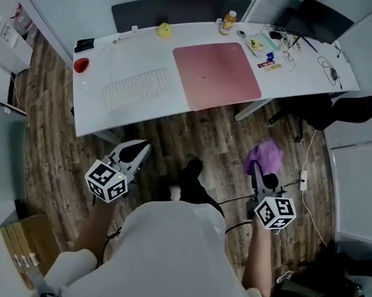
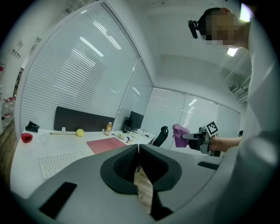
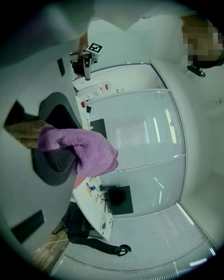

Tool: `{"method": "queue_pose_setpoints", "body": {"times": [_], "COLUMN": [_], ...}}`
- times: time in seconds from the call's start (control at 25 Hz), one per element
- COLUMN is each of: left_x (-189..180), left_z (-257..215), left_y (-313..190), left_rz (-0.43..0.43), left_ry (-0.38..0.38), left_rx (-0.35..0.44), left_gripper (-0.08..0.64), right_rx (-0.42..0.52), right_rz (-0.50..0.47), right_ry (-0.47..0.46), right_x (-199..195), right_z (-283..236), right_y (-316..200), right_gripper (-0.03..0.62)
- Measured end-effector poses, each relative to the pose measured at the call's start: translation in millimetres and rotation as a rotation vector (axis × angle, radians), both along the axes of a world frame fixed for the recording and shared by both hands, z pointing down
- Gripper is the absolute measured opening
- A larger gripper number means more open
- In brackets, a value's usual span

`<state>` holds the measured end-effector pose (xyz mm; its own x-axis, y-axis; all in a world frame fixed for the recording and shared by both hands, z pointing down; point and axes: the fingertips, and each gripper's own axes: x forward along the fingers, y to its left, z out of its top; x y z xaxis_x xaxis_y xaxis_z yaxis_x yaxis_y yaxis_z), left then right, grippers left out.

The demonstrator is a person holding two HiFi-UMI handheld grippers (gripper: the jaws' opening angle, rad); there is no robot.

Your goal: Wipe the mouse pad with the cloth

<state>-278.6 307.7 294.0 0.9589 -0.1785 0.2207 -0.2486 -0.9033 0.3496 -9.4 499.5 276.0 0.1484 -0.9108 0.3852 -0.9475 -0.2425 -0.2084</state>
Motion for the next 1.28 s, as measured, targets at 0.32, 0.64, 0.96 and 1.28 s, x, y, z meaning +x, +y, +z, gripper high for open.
{"method": "queue_pose_setpoints", "body": {"times": [0.32,0.64,0.96,1.28], "left_x": [22,65,119,162], "left_z": [8,12,18,29], "left_y": [-24,-55,-78,-87], "left_rz": [-0.041,-0.061,-0.105,-0.187], "left_ry": [-0.013,-0.036,-0.067,-0.101], "left_rx": [-0.012,-0.016,-0.025,-0.027], "left_gripper": [0.021,0.021,0.021,0.021], "right_rx": [-0.004,-0.019,-0.043,-0.092], "right_rz": [-0.038,-0.096,-0.176,-0.296], "right_ry": [-0.014,-0.038,-0.074,-0.123], "right_x": [30,72,123,170], "right_z": [9,20,39,69], "right_y": [-38,-89,-135,-175], "right_gripper": [0.120,0.120,0.120,0.120]}}
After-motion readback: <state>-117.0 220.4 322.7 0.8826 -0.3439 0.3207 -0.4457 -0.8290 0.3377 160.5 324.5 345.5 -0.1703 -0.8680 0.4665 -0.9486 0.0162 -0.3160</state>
